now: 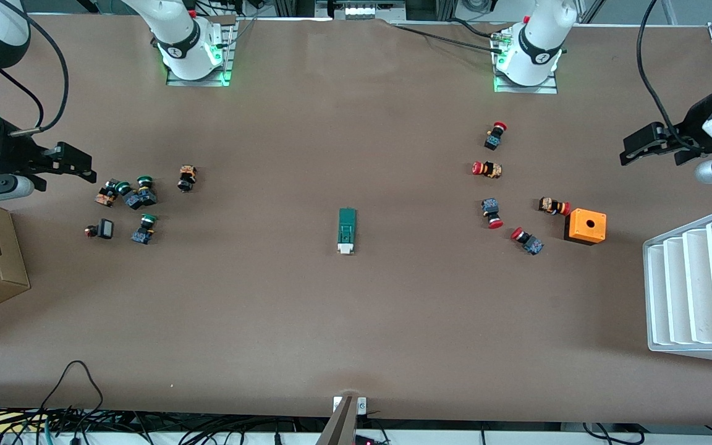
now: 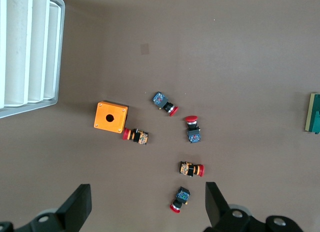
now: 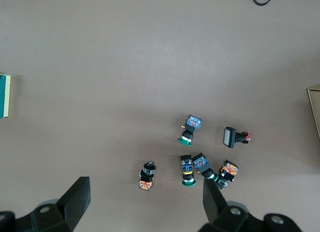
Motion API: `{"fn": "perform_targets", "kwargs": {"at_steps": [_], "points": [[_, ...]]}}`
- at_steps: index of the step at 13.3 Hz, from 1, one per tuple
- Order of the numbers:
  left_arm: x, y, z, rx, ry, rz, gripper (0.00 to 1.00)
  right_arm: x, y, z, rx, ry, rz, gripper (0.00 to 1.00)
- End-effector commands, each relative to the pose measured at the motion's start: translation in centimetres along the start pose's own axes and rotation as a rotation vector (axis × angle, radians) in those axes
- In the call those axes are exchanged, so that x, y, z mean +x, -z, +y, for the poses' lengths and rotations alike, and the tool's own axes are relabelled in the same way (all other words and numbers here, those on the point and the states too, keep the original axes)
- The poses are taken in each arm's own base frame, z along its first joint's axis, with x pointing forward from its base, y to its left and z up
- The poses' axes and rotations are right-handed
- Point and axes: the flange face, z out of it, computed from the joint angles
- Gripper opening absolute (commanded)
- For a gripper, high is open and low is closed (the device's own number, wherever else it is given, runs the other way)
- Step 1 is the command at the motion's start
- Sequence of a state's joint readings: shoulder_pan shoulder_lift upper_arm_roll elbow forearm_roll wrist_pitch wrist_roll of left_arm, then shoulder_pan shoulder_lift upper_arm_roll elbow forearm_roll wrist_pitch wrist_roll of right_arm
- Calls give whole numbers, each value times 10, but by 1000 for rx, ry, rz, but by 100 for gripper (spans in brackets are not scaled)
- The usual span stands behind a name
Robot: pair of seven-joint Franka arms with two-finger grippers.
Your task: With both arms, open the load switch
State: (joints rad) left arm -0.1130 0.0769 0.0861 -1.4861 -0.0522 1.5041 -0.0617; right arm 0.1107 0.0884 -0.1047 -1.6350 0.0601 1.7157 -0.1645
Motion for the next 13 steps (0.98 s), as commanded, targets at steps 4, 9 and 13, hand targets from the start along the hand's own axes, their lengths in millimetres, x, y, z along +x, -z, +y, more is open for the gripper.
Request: {"fn": "perform_targets", "kwargs": {"at_steps": [4,9,13], "points": [[-16,4,-6,1,11,19,100,3,4,-4,-4,7,-7,100],[-15,-3,70,-9,10,59,100,3,2,-15,-1,15,-14,100],[-22,-40,195,-44,130,104,100,1,-1,-12,2,14,-29,100]]}}
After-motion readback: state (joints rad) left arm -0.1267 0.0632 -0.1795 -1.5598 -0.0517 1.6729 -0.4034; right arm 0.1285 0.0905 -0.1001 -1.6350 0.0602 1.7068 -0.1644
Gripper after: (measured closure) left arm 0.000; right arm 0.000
